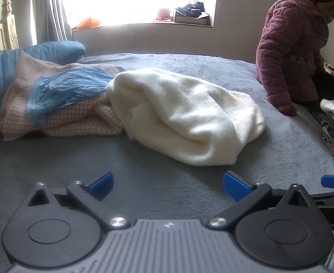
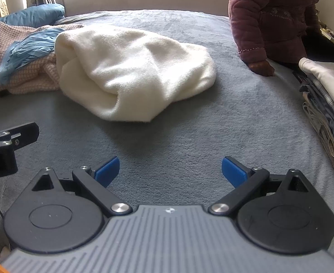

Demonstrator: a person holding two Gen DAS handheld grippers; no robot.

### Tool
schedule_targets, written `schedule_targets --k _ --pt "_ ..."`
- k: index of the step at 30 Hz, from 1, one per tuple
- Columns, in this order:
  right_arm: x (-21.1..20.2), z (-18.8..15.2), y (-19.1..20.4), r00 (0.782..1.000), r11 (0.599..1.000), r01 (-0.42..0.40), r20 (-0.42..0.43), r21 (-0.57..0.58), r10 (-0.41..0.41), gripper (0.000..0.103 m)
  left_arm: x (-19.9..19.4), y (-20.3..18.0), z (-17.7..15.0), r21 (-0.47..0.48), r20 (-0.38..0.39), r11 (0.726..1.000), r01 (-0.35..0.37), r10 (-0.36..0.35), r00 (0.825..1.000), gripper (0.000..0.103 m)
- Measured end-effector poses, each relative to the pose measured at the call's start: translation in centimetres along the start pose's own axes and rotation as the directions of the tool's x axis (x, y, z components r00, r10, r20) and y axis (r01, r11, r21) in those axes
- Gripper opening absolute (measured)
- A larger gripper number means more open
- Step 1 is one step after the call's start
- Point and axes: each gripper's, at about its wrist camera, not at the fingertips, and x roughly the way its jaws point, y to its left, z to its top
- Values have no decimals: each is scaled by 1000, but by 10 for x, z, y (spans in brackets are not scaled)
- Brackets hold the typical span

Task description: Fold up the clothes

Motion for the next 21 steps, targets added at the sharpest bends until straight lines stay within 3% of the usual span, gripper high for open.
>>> schedule_targets --k 21 --pt "3 1 3 1000 1000 7 -17 5 -7 97 3 1 0 -1 -13 1000 -17 17 1000 103"
